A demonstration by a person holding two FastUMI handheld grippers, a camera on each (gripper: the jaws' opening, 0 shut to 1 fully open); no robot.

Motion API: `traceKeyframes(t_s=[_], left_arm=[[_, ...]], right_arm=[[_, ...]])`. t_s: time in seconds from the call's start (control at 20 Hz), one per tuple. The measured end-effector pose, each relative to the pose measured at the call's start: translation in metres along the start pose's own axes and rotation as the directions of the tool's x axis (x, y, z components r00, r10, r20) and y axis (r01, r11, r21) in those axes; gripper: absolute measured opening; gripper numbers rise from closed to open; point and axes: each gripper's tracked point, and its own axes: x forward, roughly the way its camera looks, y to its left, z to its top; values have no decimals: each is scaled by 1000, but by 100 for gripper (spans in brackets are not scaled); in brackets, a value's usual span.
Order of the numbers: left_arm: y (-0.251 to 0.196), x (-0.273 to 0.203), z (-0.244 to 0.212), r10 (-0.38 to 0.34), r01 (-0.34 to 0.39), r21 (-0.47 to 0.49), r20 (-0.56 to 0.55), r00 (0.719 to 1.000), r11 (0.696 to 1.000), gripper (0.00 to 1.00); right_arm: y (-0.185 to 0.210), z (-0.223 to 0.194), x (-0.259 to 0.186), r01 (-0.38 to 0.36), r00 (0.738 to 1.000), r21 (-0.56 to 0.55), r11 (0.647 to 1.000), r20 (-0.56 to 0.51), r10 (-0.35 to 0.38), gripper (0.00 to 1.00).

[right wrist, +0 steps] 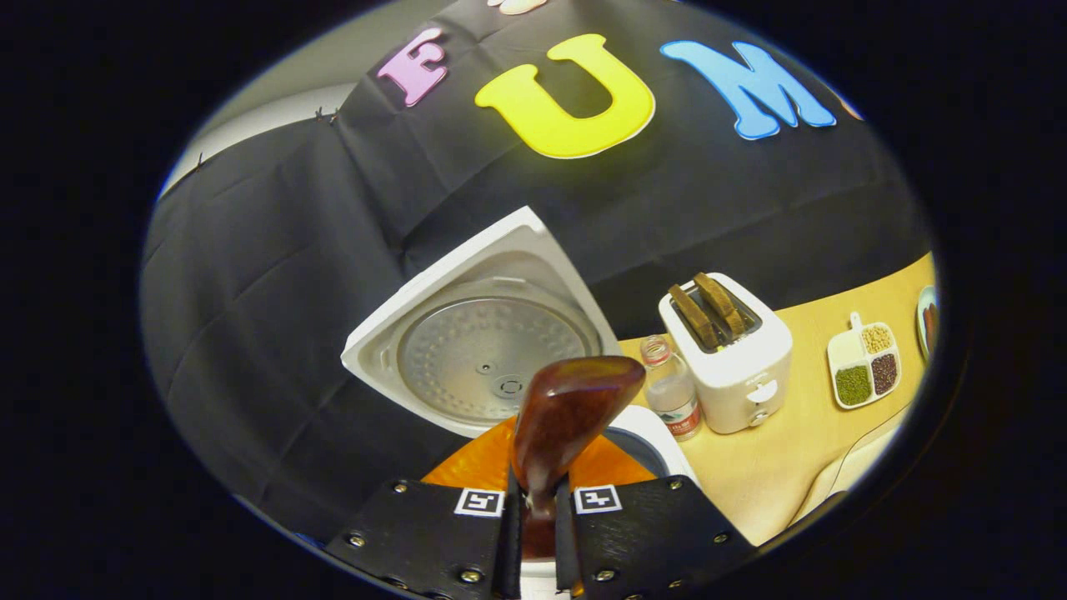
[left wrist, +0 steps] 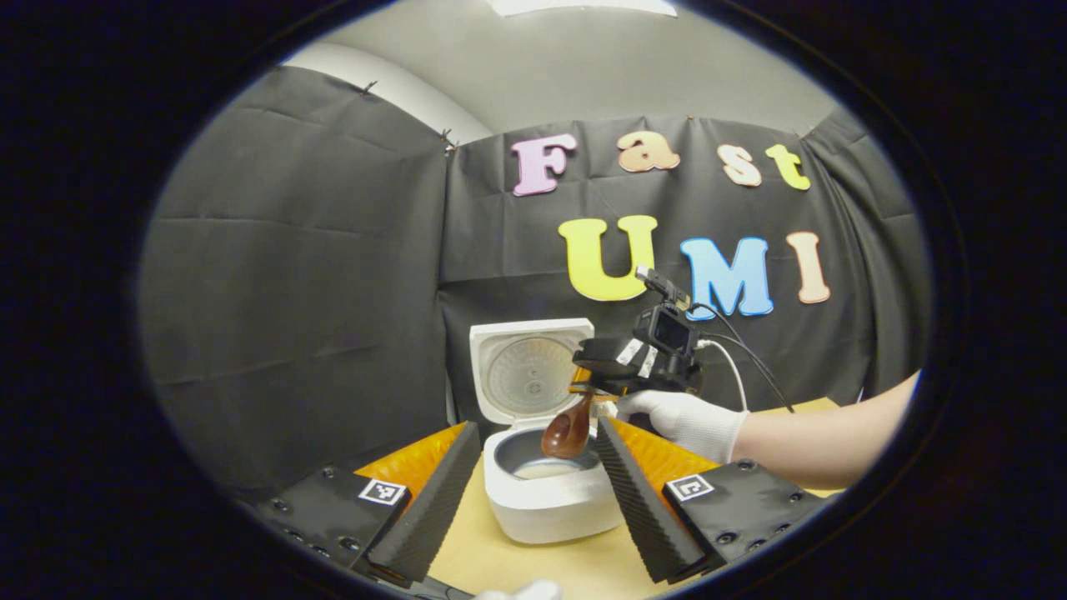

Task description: Close the left gripper, press the button to open the rice cooker; take a wooden spoon from the chopstick holder with the right hand, scoop a spoonful of rice and pour it into the rice cooker, then put the wooden spoon back into the chopstick holder.

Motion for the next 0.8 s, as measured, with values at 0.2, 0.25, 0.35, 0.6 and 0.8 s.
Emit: traceKeyframes(t_s=[0.2, 0.25, 0.35, 0.6, 0.8], left_arm=[[-30, -1, 14, -63, 62, 12, 25, 998, 998, 99], [-37, -2, 17, -77, 76, 17, 31, 997, 997, 99], [-55, -3, 20, -112, 111, 19, 34, 993, 994, 99], [-110, -9, 28, -201, 201, 18, 41, 979, 980, 100], [-154, -8, 37, -257, 256, 26, 40, 966, 966, 100]], right_arm=[[-53, 28, -34, 67, 996, 41, 997, 51, -69, 16], [-71, 38, -48, 93, 993, 53, 994, 70, -96, 16], [-114, 62, -80, 151, 981, 63, 986, 113, -158, 16], [-230, 99, -169, 311, 925, 131, 941, 188, -331, 16], [-326, 115, -245, 429, 855, 195, 882, 228, -466, 16]])
